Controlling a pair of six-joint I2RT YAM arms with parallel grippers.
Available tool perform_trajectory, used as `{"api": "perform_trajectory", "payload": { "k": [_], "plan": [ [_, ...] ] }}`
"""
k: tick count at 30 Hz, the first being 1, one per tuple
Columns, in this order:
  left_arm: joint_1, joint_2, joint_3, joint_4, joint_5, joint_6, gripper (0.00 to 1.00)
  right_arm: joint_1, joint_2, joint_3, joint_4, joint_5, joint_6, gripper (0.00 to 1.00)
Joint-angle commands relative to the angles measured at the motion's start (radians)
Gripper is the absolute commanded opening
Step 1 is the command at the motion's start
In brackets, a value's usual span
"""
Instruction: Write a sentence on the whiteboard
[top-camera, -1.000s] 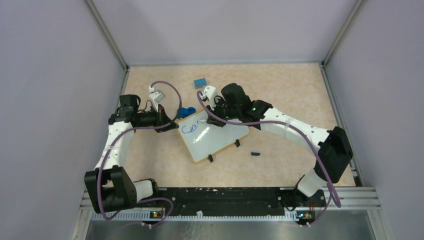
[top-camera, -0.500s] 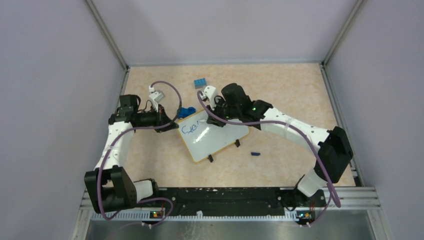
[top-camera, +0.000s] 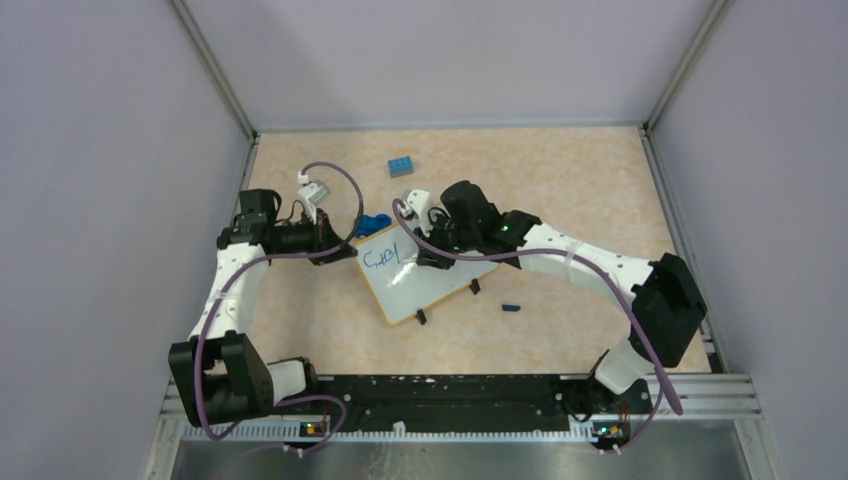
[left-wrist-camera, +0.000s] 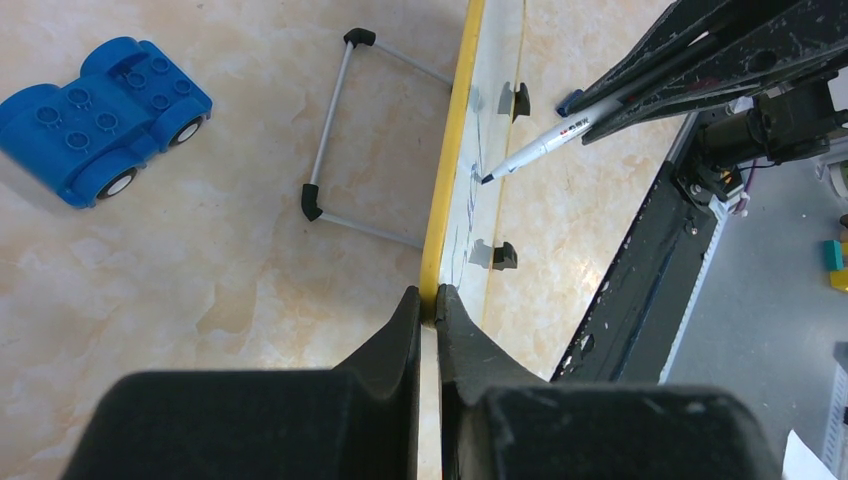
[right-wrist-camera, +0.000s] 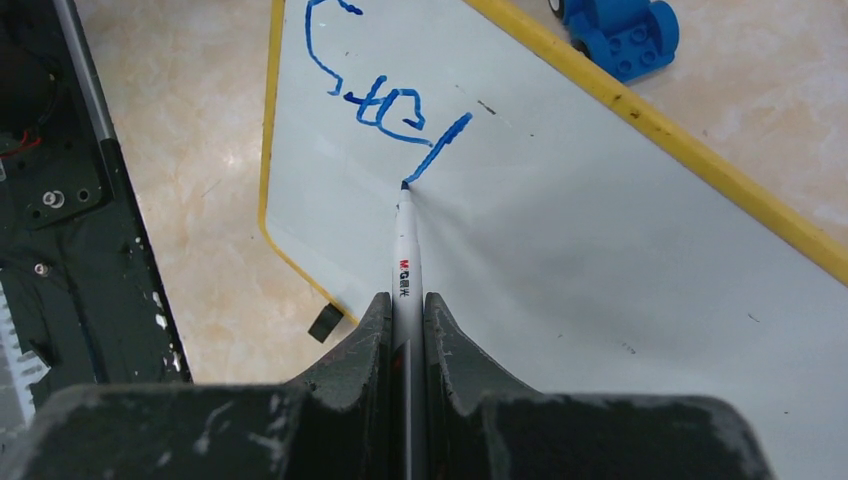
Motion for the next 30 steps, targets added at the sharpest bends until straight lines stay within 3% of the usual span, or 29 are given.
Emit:
{"api": "perform_trajectory", "payload": {
  "k": [1,30],
  "plan": [
    [-0.011,-0.01,-0.014,0.002,0.009,0.02,0.0,0.025,-0.038,-0.006,0.022,0.003,-0.003,0.0],
    [-0.014,-0.011,-0.012,0.002,0.01,0.019,0.0,-0.029,-0.017,0.102,0.047,0.021,0.01,0.0]
  ]
}}
